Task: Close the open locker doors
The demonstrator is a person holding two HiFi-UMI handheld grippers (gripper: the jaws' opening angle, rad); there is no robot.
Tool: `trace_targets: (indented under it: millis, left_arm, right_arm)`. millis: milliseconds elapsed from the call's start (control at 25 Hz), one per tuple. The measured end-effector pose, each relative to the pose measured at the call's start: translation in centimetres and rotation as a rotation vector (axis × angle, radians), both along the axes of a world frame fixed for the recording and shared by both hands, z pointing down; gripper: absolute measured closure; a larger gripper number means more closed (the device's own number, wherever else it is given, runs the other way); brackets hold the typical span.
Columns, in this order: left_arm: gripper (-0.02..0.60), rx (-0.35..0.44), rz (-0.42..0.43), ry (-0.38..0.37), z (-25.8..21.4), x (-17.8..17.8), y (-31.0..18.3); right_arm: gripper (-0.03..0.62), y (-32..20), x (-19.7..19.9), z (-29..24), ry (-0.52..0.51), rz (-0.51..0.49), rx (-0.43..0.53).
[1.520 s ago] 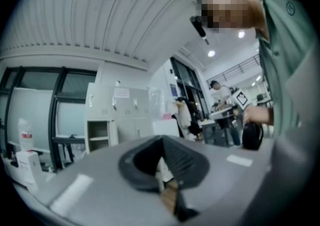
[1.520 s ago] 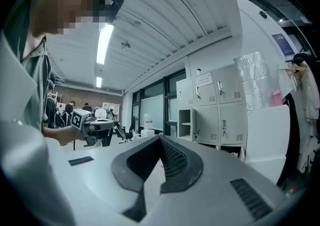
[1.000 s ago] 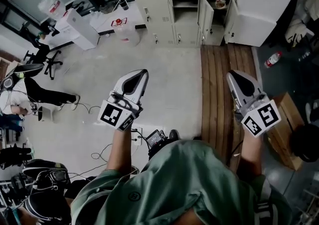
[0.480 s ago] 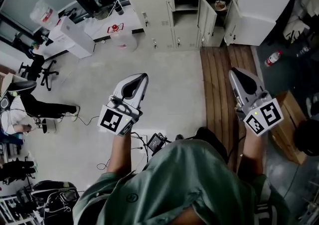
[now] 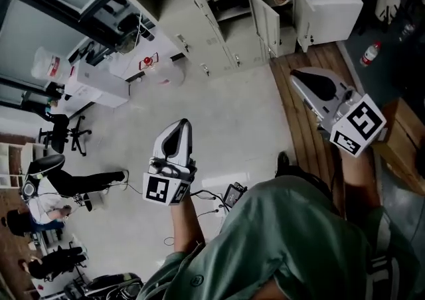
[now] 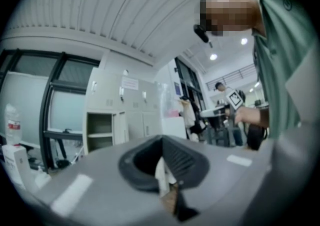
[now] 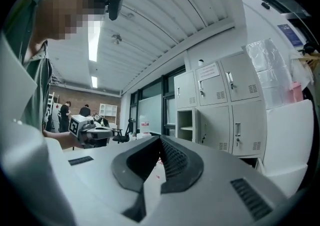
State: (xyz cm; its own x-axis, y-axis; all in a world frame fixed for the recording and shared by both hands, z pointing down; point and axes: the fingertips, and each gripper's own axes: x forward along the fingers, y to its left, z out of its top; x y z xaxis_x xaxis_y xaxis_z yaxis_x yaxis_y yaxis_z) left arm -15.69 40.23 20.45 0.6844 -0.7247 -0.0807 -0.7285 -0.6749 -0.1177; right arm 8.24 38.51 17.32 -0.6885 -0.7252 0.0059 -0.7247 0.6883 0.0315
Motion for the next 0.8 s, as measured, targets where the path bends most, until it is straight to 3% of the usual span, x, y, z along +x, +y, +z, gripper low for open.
trace_targets:
  millis: [160,400,640,800]
  left_arm:
    - [0.583,-0.017,-0.031,-0.028,0.2,0.3,-2.3]
    - [0.583,0.014,-0.107,0.022,-1.5,2.2,-7.0]
    - [0.583,-0.002,-0.12,-0.047,-2.3,2.7,-9.8]
    - [0.583,0.017,-0.119,-0.043,-2.9,2.0,-12.2]
  right_arm:
    - [0.589,-2.9,0.7,1.0,-0.025,-0.032,-0.02]
    - [0.589,-9.2,1.7,0.1,-0.002,-0.127,-0.014]
    - [0.589,-12.5,1.6,0.0,-0.045,-0.16,-0.041]
    - [0.589,-15.0,1.1,-0.5,-0.036,-0.164,-0.049]
